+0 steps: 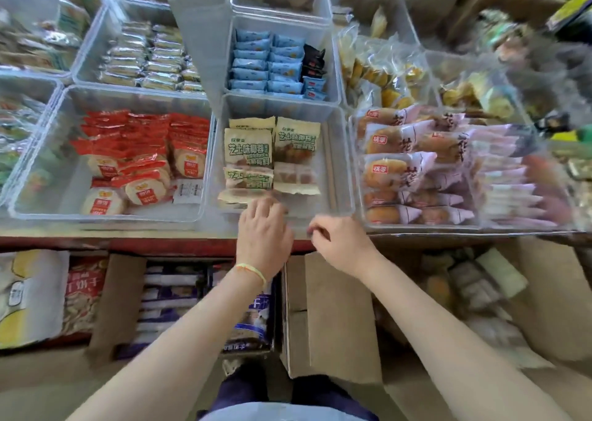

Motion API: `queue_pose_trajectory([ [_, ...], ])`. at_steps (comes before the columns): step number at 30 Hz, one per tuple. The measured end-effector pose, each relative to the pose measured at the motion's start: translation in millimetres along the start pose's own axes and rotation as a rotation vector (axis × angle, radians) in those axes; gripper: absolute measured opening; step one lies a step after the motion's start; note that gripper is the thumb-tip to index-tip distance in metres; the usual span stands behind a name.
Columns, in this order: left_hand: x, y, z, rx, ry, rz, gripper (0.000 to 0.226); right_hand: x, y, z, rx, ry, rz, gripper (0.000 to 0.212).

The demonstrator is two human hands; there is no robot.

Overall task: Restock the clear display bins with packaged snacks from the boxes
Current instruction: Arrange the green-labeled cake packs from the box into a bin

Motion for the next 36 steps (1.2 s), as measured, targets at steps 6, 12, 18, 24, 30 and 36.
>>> queue_pose_trajectory([
  [6, 105.2, 68.5, 56.9, -0.41, 0.005, 0.041, 0.026, 83.5, 78.0, 6.9, -0.346, -0.141, 0.28, 0.022],
  [12, 150.5, 115.2, 106.1, -0.647, 0.031, -0.146, 0.024, 180.4, 109.2, 14.4, -0.393, 0.041, 0.368, 0.015],
  [18, 159.4, 133.7, 128.3, -0.623, 0.159, -0.393, 0.017, 250.0, 127.1, 33.7, -0.445, 0.066, 0.479, 0.042],
  [24, 159.5, 137.9, 135.3, -0.582, 0.204, -0.415, 0.017, 228.4, 124.3, 77.9, -0.583, 0.042, 0.265, 0.059],
  [30, 159.2, 142.7, 135.1, -0.523, 0.228, -0.446, 0.027, 240.8, 119.6, 74.0, -0.479, 0.373, 0.233, 0.028],
  [36, 151.0, 146.9, 134.3, -0.52, 0.301, -0.583, 0.035, 227.6, 117.2, 13.4, -0.333, 0.346, 0.006, 0.026],
])
Point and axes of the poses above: each hand's wrist, its own y-axis away from the middle knuckle, its own z-axis out of the palm, x = y × z, the point moved 8 cm from there along -y, towards the middle knuckle, and after that the axes turned 7 degrees about -y, right-handed, at the moved point
